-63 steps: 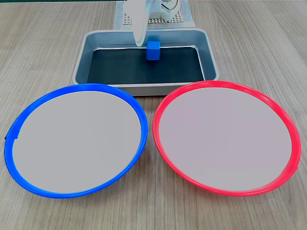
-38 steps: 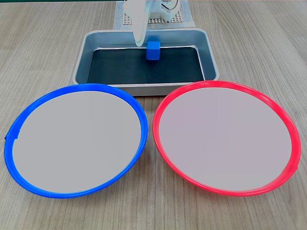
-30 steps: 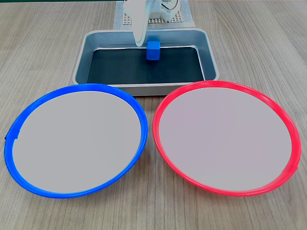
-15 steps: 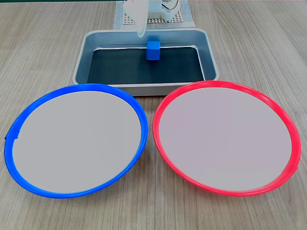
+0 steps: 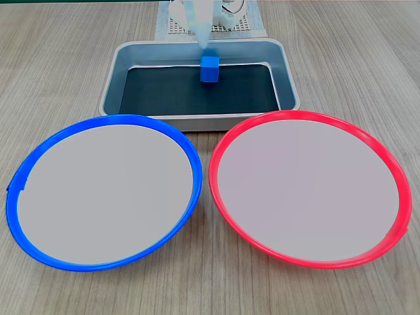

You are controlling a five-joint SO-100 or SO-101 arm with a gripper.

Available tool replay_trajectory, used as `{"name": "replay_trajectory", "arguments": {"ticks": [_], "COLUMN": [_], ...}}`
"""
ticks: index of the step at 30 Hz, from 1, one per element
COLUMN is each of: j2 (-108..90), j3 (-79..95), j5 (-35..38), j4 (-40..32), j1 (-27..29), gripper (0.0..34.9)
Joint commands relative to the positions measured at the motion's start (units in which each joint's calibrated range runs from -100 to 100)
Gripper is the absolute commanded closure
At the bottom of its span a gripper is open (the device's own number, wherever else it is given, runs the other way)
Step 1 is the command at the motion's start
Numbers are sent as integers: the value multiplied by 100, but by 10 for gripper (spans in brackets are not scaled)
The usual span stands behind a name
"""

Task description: Move a blue block from tray to blue dish

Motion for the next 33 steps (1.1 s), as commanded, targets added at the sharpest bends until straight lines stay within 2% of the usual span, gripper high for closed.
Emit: {"name": "replay_trajectory", "arguments": {"ticks": [1,9,21,27,28,31,33], "j2": [224,574,762,779,787,821,838], "j3": [259,605,887,905,914,932,950], "j5": [29,-63,-147,-132,-127,-122,-112], "j4": [-295,-650,-1187,-1368,-1410,-1533,-1583], "j1": [-126,-446,-578,-597,-597,-606,-615], "gripper": [163,155,154,164,173,233,293]}}
